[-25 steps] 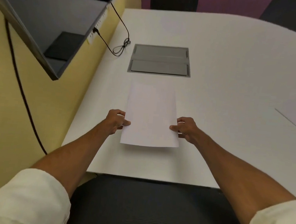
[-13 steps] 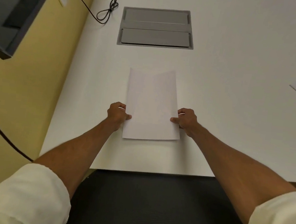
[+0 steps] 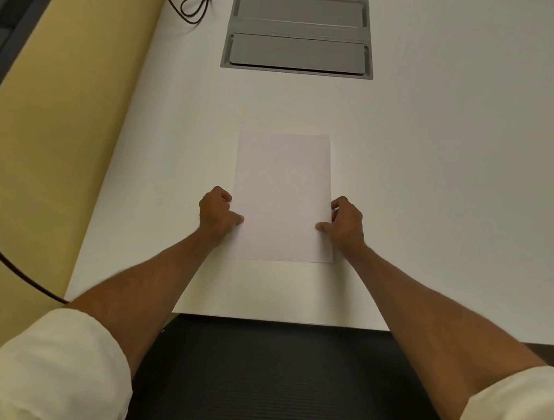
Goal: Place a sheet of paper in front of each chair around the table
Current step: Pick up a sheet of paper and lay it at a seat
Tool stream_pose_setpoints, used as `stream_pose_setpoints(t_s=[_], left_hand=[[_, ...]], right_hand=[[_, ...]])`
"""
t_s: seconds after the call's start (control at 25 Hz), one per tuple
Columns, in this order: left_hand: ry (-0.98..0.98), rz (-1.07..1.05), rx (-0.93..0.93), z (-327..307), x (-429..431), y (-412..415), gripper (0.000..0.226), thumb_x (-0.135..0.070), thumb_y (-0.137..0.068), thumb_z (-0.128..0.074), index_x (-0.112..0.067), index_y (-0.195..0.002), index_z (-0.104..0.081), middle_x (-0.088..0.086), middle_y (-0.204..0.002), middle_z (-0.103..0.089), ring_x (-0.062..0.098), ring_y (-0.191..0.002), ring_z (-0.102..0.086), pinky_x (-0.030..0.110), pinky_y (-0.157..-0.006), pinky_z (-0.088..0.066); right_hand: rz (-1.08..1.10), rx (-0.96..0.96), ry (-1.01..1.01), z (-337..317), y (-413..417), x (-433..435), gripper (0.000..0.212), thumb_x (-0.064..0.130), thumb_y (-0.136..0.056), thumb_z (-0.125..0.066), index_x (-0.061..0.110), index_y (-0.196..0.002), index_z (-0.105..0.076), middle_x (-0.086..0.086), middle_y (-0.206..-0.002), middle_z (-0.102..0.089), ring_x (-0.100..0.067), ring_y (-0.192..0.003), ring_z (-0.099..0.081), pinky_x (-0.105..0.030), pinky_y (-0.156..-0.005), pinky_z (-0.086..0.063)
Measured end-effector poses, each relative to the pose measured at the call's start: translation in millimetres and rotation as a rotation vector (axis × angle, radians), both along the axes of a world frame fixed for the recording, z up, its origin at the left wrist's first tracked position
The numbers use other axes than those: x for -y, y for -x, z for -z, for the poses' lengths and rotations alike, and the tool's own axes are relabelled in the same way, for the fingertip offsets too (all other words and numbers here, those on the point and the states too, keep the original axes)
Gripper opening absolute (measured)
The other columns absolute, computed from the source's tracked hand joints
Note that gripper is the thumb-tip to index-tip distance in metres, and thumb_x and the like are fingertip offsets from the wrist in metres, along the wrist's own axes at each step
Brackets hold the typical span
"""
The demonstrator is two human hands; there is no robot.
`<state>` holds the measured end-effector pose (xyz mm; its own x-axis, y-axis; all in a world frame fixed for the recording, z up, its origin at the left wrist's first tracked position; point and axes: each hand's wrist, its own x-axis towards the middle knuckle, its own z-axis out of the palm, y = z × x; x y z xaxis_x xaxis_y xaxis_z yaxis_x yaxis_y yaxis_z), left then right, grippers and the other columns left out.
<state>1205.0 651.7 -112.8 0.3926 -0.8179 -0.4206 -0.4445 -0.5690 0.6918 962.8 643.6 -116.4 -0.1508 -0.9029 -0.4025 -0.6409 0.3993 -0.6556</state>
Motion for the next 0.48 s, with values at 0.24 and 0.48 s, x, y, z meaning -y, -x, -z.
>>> stream_pose_setpoints(t_s=[0.24,0.48], left_hand=[[0.026,0.105,0.099,1,-3,-3,0.062,0.000,-0.063,-0.082,-0.009,-0.119,-0.057,0.015,-0.112,-0.047,0.020,-0.090,-0.048,0.029,-0.081,-0.046],[0.031,0.143,0.055,-2,-5,-7,0.075,-0.008,-0.064,-0.084,-0.017,-0.132,-0.054,0.009,-0.111,-0.043,0.018,-0.094,-0.048,0.025,-0.087,-0.043]], right_hand=[[-0.074,-0.148,0.005,-4,-6,-6,0.051,0.009,-0.077,-0.072,0.004,-0.118,-0.042,-0.016,-0.119,-0.048,-0.035,-0.108,-0.050,-0.039,-0.082,-0.041],[-0.270,-0.202,0.103,-1,-6,-12,0.061,0.010,-0.078,-0.070,0.009,-0.132,-0.043,-0.005,-0.140,-0.041,-0.026,-0.129,-0.035,-0.040,-0.097,-0.039]])
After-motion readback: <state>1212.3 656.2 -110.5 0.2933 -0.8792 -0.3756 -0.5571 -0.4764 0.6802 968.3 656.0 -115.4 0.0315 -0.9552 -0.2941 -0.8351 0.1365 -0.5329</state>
